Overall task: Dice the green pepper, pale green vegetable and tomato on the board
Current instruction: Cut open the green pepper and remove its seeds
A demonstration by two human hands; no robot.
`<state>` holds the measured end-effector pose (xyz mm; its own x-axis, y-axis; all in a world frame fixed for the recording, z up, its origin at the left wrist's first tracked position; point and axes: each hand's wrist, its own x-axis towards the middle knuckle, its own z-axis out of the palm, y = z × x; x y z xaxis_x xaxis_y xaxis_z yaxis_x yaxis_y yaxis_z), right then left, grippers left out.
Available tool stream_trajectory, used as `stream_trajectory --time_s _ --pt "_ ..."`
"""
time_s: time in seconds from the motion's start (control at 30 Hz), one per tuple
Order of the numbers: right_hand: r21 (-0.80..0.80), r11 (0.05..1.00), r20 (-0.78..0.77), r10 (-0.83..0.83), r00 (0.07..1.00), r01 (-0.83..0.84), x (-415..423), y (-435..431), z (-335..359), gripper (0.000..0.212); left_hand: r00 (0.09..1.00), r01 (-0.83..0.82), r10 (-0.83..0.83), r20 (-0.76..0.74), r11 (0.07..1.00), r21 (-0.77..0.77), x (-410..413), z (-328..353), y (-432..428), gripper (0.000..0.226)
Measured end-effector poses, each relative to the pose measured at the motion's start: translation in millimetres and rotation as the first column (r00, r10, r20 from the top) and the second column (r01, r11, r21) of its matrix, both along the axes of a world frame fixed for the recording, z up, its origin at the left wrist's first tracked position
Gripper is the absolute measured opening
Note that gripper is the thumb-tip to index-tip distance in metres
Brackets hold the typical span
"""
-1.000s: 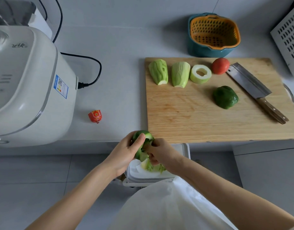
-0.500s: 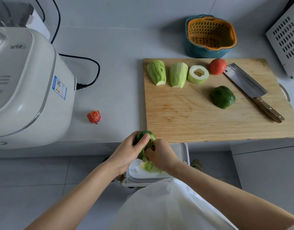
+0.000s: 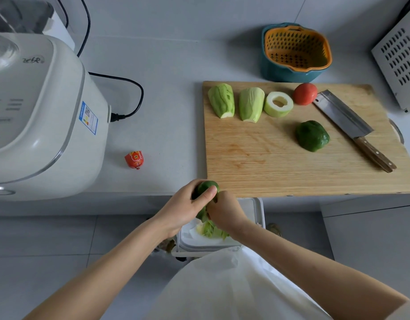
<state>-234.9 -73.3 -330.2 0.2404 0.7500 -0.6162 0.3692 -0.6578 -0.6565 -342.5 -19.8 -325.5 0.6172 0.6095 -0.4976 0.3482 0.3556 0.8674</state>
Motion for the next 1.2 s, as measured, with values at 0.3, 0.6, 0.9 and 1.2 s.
stream_trajectory --time_s 0.3,0.6,0.9,1.2 --pt "0.054 0.994 -0.028 -0.092 0.995 0.093 5.1 -9.2 4.0 0.033 0.996 -0.006 0.027 0.088 0.973 -0.231 -7.7 3.9 7.1 0.051" --pt "0.165 0.986 0.003 0.03 1.0 -0.03 14.2 -21.3 4.6 0.026 0.981 -0.011 0.086 0.176 0.922 -0.388 -10.5 9.8 9.2 0.048" --pt "0.369 0.929 0.299 -0.078 0.951 -0.04 18.0 -18.8 5.9 0.032 0.992 -0.052 0.095 0.084 0.911 -0.409 -2.7 12.3 15.9 0.057" --pt "0.51 0.758 0.628 -0.006 0.778 -0.406 27.2 -16.7 8.4 0.019 0.952 0.183 -0.197 -0.235 0.98 -0.08 13.1 21.8 18.7 0.06"
